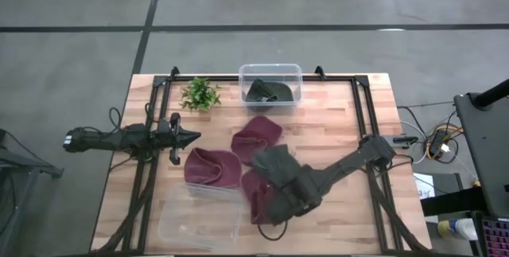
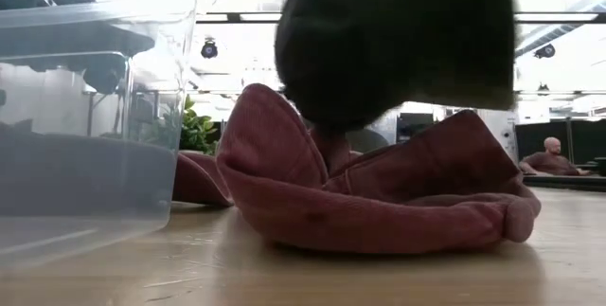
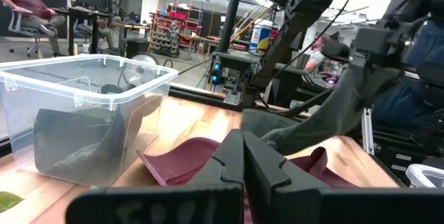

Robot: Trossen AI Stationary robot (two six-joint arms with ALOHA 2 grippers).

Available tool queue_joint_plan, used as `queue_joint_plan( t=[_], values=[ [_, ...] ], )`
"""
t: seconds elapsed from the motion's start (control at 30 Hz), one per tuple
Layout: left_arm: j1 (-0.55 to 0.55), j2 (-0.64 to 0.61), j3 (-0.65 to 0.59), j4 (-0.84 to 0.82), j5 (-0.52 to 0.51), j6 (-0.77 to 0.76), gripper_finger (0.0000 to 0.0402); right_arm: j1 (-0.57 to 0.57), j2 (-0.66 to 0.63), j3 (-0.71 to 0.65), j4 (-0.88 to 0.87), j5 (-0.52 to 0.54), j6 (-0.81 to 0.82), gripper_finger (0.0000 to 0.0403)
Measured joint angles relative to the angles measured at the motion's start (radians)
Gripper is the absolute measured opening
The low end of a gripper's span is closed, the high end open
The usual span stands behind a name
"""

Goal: Pick & Place hat
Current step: Put the green cap into the top transparent bin

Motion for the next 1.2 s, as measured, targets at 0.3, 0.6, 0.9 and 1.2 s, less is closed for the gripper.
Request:
queue_joint_plan(
  t=[0.3,0.6,0.9,1.2],
  values=[
    [0.0,0.001,0.0,0.0,0.0,0.0,0.0,-0.113,-0.013,0.032,0.0,0.292,-0.454,0.0012],
    [0.0,0.002,0.0,0.0,0.0,0.0,0.0,-0.26,-0.015,0.097,0.0,0.633,-1.041,0.0012],
    [0.0,0.002,0.0,0.0,0.0,0.0,0.0,-0.433,-0.045,0.099,0.0,0.741,-1.254,0.0013],
    [0.0,0.002,0.0,0.0,0.0,0.0,0.0,-0.578,-0.136,0.087,-0.001,0.688,-1.385,0.0013]
  ],
)
